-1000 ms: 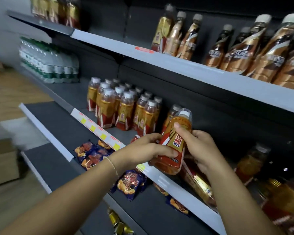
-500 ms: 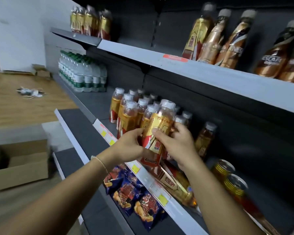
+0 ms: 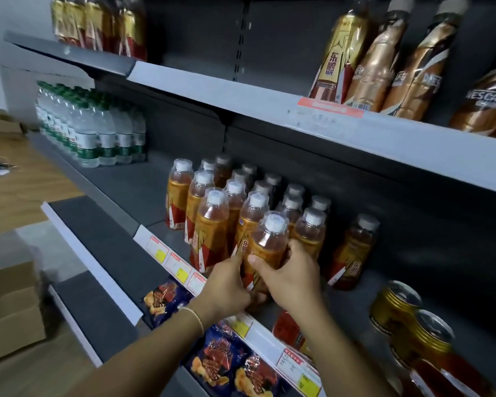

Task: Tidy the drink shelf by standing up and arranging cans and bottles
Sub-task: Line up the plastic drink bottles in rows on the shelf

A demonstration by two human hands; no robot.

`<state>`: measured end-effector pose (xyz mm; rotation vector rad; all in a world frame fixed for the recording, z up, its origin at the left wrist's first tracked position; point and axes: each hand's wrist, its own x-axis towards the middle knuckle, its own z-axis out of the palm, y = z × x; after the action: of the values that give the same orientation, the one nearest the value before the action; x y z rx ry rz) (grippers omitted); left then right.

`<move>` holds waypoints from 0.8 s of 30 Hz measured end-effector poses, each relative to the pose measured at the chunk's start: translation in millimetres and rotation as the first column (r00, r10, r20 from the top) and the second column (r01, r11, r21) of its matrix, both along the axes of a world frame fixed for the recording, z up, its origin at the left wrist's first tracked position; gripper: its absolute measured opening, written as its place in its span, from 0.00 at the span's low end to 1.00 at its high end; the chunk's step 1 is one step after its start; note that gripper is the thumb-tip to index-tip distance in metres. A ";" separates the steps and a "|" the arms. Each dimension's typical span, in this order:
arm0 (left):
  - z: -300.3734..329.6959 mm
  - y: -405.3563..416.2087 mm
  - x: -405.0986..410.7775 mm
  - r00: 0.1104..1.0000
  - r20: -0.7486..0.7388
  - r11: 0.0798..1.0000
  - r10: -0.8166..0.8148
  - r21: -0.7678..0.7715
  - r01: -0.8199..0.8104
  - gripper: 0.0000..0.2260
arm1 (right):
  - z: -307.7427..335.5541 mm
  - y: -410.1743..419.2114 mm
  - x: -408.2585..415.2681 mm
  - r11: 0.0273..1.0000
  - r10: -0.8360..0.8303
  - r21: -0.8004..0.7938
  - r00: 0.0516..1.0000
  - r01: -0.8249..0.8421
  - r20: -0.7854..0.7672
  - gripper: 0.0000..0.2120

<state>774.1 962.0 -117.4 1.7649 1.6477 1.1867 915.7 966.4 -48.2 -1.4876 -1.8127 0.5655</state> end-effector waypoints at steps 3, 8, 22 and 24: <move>-11.9 9.9 -0.8 0.999 0.014 0.999 -0.038 0.020 0.038 0.28 | -7.3 1.6 -2.6 0.999 -0.050 0.006 0.998 0.049 0.045 0.30; -18.2 18.1 -3.8 1.000 -0.029 0.996 -0.003 0.091 0.005 0.33 | -11.0 5.7 -9.5 0.995 -0.102 -0.001 0.994 0.102 0.031 0.33; -30.6 27.5 -7.9 1.000 -0.005 0.994 0.030 0.108 -0.029 0.30 | -23.5 10.9 -20.6 0.981 -0.188 0.061 0.982 0.186 0.030 0.31; -31.6 28.6 -6.4 0.999 -0.009 0.995 0.035 0.093 -0.034 0.31 | -23.4 12.4 -19.8 0.982 -0.182 0.043 0.983 0.181 0.006 0.31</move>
<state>767.7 990.6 -149.0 1.8086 1.6593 1.2912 895.9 978.8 -71.6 -1.6085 -1.6639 0.4279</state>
